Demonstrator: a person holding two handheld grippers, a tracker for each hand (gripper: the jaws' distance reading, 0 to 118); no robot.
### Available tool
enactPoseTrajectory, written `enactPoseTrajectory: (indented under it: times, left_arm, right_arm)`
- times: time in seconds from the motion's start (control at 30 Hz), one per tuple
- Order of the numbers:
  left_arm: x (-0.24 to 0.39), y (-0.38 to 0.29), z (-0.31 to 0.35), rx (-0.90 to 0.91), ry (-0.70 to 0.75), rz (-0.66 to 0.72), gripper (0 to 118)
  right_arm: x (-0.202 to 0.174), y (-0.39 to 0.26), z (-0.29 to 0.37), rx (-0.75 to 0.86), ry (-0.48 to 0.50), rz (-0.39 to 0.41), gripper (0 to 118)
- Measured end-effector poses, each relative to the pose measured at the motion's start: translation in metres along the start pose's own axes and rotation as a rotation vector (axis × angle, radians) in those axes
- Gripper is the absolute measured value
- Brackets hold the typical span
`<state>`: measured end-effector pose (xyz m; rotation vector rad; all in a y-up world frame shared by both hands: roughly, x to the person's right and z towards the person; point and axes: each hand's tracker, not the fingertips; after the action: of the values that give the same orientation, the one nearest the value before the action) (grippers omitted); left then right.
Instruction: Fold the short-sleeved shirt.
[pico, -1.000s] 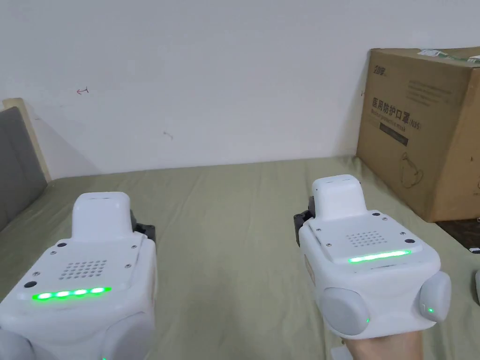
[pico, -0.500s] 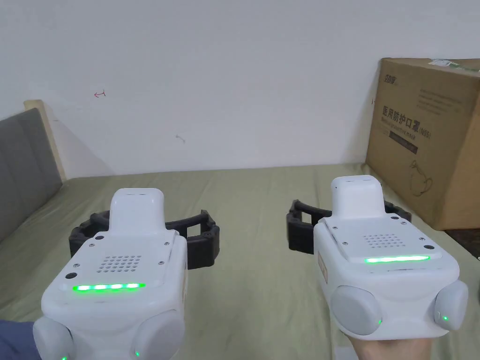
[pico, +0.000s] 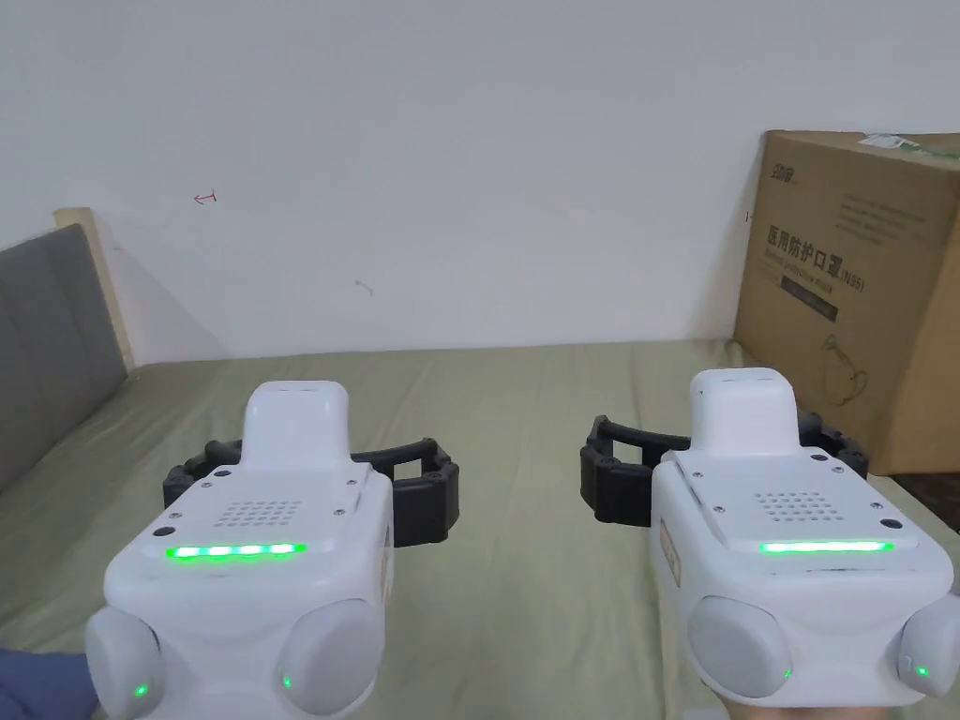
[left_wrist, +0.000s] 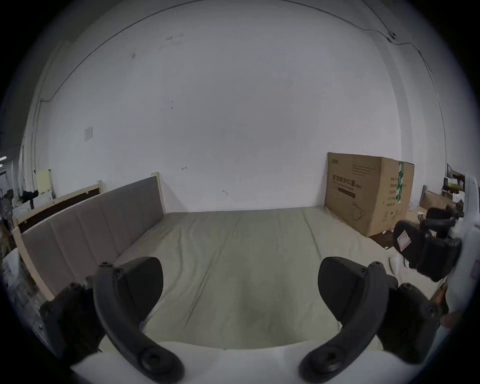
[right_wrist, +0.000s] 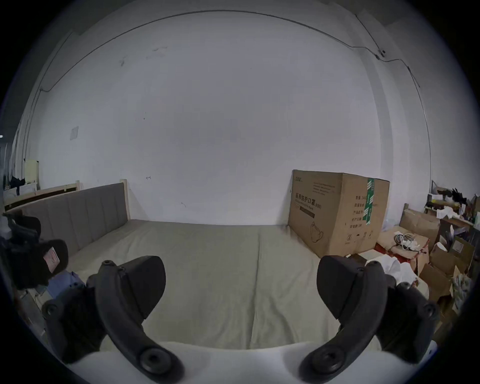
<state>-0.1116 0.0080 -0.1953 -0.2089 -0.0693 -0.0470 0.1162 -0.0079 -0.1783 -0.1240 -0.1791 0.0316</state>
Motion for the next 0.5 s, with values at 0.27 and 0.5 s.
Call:
enactPoseTrajectory:
  times: [0.27,0.5]
  left_arm:
    - [0.0045,0.0011,-0.0022,-0.026,0.023,-0.027,118]
    - [0.0023,0.0013,-0.0069,-0.061,0.031,0.004,118]
  right_arm:
    - [0.003,-0.0043,-0.0057,-0.034,0.005,-0.01,116]
    - [0.0059,-0.0072,-0.0093,-0.048,0.009,-0.017,116]
